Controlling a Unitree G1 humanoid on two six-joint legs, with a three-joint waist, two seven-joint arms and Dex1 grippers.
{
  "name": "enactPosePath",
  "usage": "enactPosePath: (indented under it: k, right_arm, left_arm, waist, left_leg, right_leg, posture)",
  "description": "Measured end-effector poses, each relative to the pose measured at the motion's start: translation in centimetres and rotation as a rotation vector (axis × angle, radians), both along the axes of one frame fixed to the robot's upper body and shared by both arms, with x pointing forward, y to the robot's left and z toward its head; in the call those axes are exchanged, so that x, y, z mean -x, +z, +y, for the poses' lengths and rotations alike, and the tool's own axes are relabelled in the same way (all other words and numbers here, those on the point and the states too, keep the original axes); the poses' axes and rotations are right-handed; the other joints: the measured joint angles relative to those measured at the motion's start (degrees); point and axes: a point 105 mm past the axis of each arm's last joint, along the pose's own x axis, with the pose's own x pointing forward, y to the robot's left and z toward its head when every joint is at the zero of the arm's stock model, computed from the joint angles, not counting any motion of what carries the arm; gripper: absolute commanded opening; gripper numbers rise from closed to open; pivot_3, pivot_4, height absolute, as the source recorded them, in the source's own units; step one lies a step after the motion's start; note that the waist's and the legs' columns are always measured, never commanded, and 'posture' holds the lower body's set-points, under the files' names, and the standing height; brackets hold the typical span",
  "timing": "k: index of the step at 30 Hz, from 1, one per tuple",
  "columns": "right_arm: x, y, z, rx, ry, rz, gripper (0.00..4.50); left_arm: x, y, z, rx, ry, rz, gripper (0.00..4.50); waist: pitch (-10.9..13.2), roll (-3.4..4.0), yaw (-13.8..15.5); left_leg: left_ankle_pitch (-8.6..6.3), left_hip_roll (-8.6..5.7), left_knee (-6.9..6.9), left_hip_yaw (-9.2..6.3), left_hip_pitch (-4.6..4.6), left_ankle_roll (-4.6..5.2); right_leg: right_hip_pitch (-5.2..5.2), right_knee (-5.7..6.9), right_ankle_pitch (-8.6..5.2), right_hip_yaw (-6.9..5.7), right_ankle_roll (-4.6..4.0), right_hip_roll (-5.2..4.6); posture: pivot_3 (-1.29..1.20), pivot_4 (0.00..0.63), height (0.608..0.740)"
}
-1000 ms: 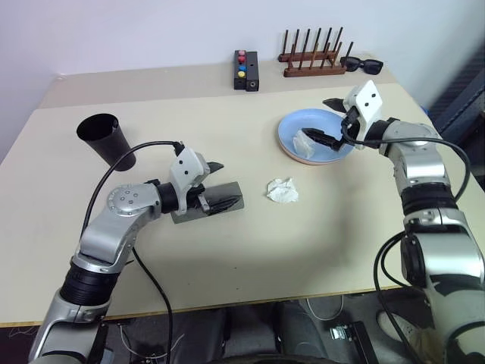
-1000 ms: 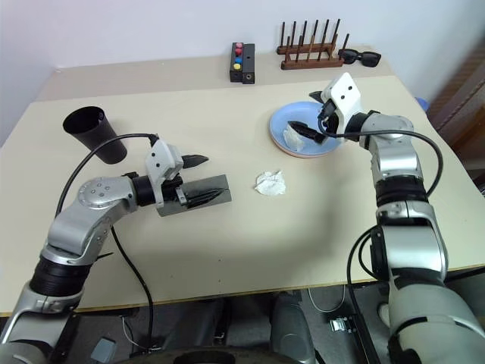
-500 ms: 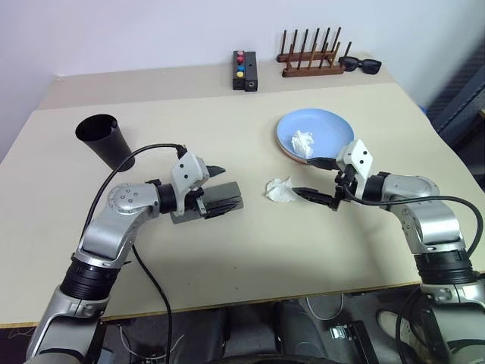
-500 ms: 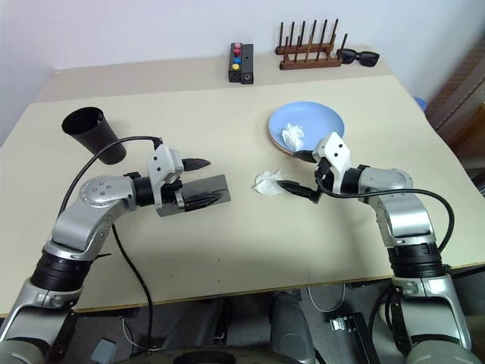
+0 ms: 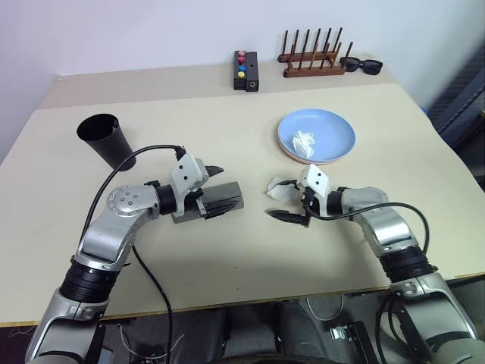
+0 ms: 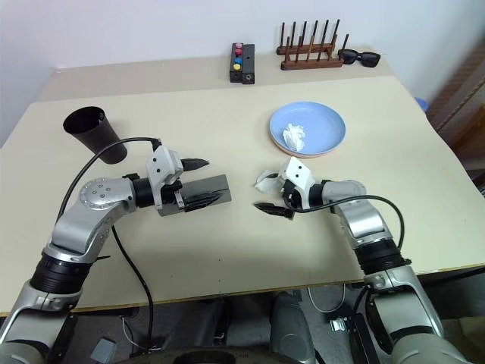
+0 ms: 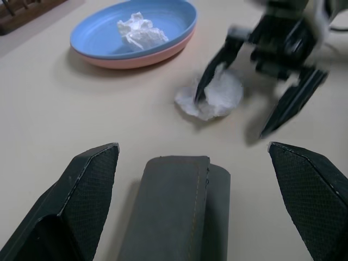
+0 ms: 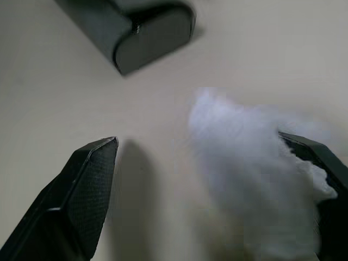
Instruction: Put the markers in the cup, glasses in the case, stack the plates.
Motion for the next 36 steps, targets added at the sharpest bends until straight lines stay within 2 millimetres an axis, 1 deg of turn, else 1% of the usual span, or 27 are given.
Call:
enactPosePath:
  k: [2, 5, 8, 9, 11, 14, 15, 17, 20, 22, 23, 25, 26, 27, 28, 30, 33, 36]
  right_arm:
    - [-1.1, 0.0, 0.1, 0.008, -0.014, -0.020, 3.61]
    - [-1.9, 0.1, 0.1, 0.006, -0.023, -0.041, 2.11]
    - [-1.9, 0.2, 0.1, 0.002, -0.022, -0.044, 0.48]
    - [-1.9, 0.2, 0.0, 0.000, -0.024, -0.047, 0.05]
    - [-2.0, 0.4, -0.2, 0.005, -0.028, -0.055, 0.05]
    - [-1.9, 0.8, -1.1, 0.009, -0.058, -0.068, 0.05]
    - [-1.9, 1.3, -1.4, 0.007, -0.065, -0.077, 0.05]
    - [-2.1, 2.9, -2.1, -0.007, -0.085, -0.112, 0.05]
    - [-3.1, 6.2, -3.5, -0.047, -0.147, -0.177, 0.05]
    - [-4.3, 9.4, -4.4, -0.071, -0.200, -0.255, 0.05]
    - [-5.0, 11.3, -4.9, -0.087, -0.233, -0.309, 0.05]
    - [-6.5, 14.0, -6.3, -0.106, -0.314, -0.396, 0.05]
    - [-7.2, 14.4, -7.0, -0.099, -0.352, -0.419, 0.05]
    - [-7.8, 14.4, -7.7, -0.093, -0.390, -0.428, 0.05]
    - [-8.4, 13.8, -8.4, -0.084, -0.433, -0.420, 0.05]
    - [-9.3, 11.9, -9.7, -0.059, -0.512, -0.381, 0.05]
    - [-9.9, 9.4, -10.9, -0.017, -0.584, -0.324, 0.05]
    - [-10.2, 8.5, -11.6, 0.003, -0.627, -0.300, 1.04]
  left_arm:
    - [0.1, 0.1, 0.0, -0.002, 0.005, -0.001, 4.50]
    - [0.2, 0.3, 0.0, -0.004, 0.011, -0.011, 4.50]
    - [0.3, 0.1, 0.3, 0.000, 0.025, -0.002, 4.50]
    - [0.2, 0.2, 0.4, 0.001, 0.029, -0.004, 4.50]
    - [0.2, 0.3, 0.5, 0.003, 0.032, -0.008, 4.50]
    - [0.3, 0.3, 0.4, 0.002, 0.035, -0.007, 4.50]
    - [0.3, 0.3, 0.4, 0.002, 0.036, -0.007, 4.50]
    - [0.2, 0.3, 0.4, 0.003, 0.037, -0.007, 4.50]
    - [0.2, 0.4, 0.4, 0.006, 0.037, -0.008, 4.50]
    - [0.2, 0.4, 0.3, 0.012, 0.036, -0.008, 4.50]
    - [0.2, 0.4, 0.2, 0.016, 0.035, -0.009, 4.50]
    - [0.1, 0.4, 0.0, 0.027, 0.034, -0.008, 4.50]
    - [0.1, 0.4, -0.1, 0.031, 0.033, -0.008, 4.50]
    - [0.1, 0.4, -0.2, 0.033, 0.034, -0.007, 4.50]
    - [0.1, 0.5, -0.2, 0.038, 0.034, -0.008, 4.50]
    - [0.0, 0.6, -0.4, 0.044, 0.033, -0.012, 4.50]
    - [-0.1, 0.9, -0.6, 0.049, 0.034, -0.020, 4.50]
    - [-0.2, 0.9, -0.5, 0.050, 0.045, -0.020, 4.50]
  waist:
    - [-0.01, -0.01, -0.06]
    - [-0.01, -0.01, 0.06]
    - [-0.01, -0.01, 0.07]
    - [-0.01, -0.01, 0.08]
    - [-0.01, -0.01, 0.09]
    - [-0.01, -0.01, 0.09]
    - [-0.01, -0.01, 0.05]
    - [0.00, 0.00, 0.04]
    - [0.00, 0.00, 0.04]
    - [0.00, 0.01, -0.04]
    - [0.00, 0.01, -0.04]
    - [0.00, 0.00, -0.03]
    - [-0.01, -0.01, 0.02]
    - [-0.01, -0.02, 0.09]
    - [-0.01, -0.02, 0.16]
    - [-0.01, -0.02, 0.07]
    - [0.01, 0.00, -0.25]
    - [0.01, 0.01, -0.55]
  left_leg:
    - [0.00, 0.00, 0.01, 0.00, 0.01, 0.00]
    - [0.00, 0.01, 0.01, -0.01, 0.02, -0.01]
    - [0.00, 0.00, 0.01, -0.01, 0.01, -0.01]
    - [0.00, 0.00, 0.01, -0.01, 0.01, -0.01]
    - [0.00, 0.00, 0.01, -0.01, 0.01, -0.01]
    - [0.00, -0.01, 0.01, -0.01, 0.01, 0.00]
    - [0.00, 0.00, 0.00, -0.01, 0.01, 0.00]
    - [0.00, 0.00, -0.02, -0.01, 0.01, 0.00]
    - [0.00, 0.00, -0.01, 0.00, 0.01, 0.00]
    - [0.00, 0.00, -0.02, 0.01, 0.01, 0.00]
    - [0.00, 0.01, -0.04, 0.01, 0.01, 0.00]
    - [0.00, 0.01, -0.05, 0.01, 0.01, 0.00]
    - [0.00, 0.01, -0.05, 0.01, 0.01, 0.00]
    - [0.00, 0.01, -0.06, 0.01, 0.01, 0.00]
    - [0.00, -0.01, -0.05, 0.01, 0.00, 0.00]
    - [0.00, -0.02, -0.04, 0.03, 0.00, 0.00]
    - [0.00, 0.00, -0.08, 0.04, 0.00, 0.00]
    - [0.00, 0.01, -0.11, 0.05, 0.00, -0.01]
  right_leg:
    - [0.01, 0.00, 0.00, 0.00, 0.00, 0.01]
    - [0.02, 0.01, 0.00, -0.01, 0.00, 0.01]
    - [0.02, 0.01, 0.00, -0.01, 0.00, 0.01]
    - [0.02, 0.01, 0.00, -0.01, 0.00, 0.01]
    - [0.02, 0.01, 0.00, -0.01, 0.00, 0.01]
    - [0.01, 0.00, 0.00, 0.00, 0.00, 0.00]
    - [0.01, 0.00, 0.00, 0.00, 0.00, 0.00]
    - [0.00, 0.01, 0.00, 0.00, 0.00, 0.01]
    - [0.00, 0.00, 0.00, 0.00, 0.00, 0.01]
    - [-0.02, 0.00, 0.00, 0.00, 0.00, 0.01]
    - [-0.02, 0.00, 0.00, 0.00, 0.00, 0.01]
    - [-0.01, -0.03, 0.00, 0.00, 0.00, 0.02]
    - [0.01, -0.05, 0.00, 0.00, 0.00, 0.01]
    - [0.02, -0.07, 0.00, -0.01, 0.00, 0.01]
    - [0.03, -0.07, 0.00, -0.01, 0.00, -0.01]
    - [0.03, -0.07, 0.00, 0.00, 0.00, -0.02]
    - [-0.01, -0.05, 0.00, 0.01, 0.00, -0.01]
    - [-0.04, -0.05, 0.00, 0.03, 0.00, 0.00]
  posture:
    - [0.00, 0.150, 0.740]
    - [0.00, 0.150, 0.740]
    - [0.00, 0.150, 0.740]
    - [0.00, 0.150, 0.740]
    - [0.00, 0.150, 0.740]
    - [0.00, 0.150, 0.740]
    - [0.00, 0.150, 0.740]
    - [0.00, 0.150, 0.740]
    - [0.00, 0.150, 0.740]
    - [0.00, 0.150, 0.740]
    - [0.00, 0.150, 0.740]
    - [0.00, 0.150, 0.740]
    - [0.00, 0.150, 0.740]
    - [0.00, 0.150, 0.740]
    - [0.00, 0.150, 0.740]
    - [0.00, 0.150, 0.740]
    - [0.00, 0.150, 0.740]
    - [0.00, 0.150, 0.740]
